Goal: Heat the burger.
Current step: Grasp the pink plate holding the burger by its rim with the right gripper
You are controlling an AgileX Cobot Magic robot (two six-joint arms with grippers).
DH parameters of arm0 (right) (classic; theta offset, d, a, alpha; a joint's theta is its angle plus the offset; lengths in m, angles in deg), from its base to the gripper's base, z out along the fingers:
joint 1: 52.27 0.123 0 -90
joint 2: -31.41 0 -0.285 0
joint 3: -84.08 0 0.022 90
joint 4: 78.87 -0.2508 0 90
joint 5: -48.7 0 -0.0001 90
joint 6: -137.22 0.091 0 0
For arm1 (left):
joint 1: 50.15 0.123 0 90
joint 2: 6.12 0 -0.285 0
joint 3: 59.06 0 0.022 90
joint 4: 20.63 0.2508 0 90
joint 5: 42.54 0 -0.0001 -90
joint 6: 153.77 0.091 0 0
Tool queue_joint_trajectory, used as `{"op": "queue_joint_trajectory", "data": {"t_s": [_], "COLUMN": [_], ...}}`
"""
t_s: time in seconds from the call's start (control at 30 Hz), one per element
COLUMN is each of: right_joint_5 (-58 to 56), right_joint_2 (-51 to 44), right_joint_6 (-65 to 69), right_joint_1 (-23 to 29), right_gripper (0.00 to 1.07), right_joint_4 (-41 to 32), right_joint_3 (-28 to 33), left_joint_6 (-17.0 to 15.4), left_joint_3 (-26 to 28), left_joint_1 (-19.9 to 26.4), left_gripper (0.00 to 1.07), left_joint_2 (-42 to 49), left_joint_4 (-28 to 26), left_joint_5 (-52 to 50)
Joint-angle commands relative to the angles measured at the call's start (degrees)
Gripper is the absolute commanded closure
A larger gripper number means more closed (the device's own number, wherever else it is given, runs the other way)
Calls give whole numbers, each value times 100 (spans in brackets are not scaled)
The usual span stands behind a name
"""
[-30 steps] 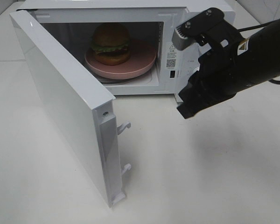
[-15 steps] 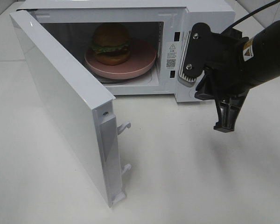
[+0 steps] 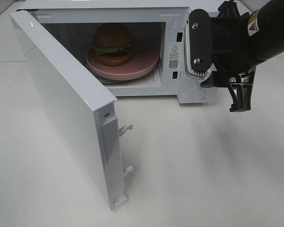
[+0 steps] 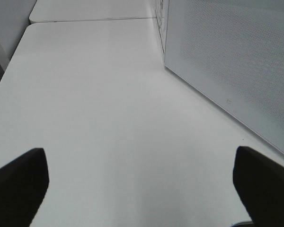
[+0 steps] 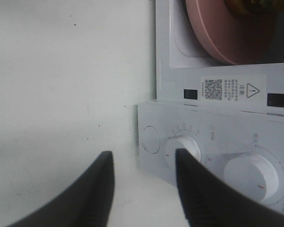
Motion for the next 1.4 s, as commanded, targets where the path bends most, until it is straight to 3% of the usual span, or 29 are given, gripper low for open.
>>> {"op": "queue_joint_trajectory", "data": {"t_s": [0.03,0.1,0.23,0.8,1.4], "right_joint_5": [40,183,109,103,258], "right_joint_2": [34,86,275,1776,3134], "right_joint_6": [-74,-46,0,172,275], "right_joint_1": [52,132,206,854,871], "right_gripper": [42,18,10,13,14], "right_joint_4": [-46,-92,-92,367,516], "right_joint_3": [-80,-97,-235,-1604,-2848], "left_joint_6": [0,0,0,0,0], "left_joint_3": [6,6,6,6,6], "left_joint_1": [11,11,11,11,11], "left_gripper": [9,9,9,9,9], "left_joint_2": [80,80,80,80,80], "left_joint_4": [-23,-23,-23,-23,-17], "left_joint_5": [-80,-80,-80,-80,-80]}}
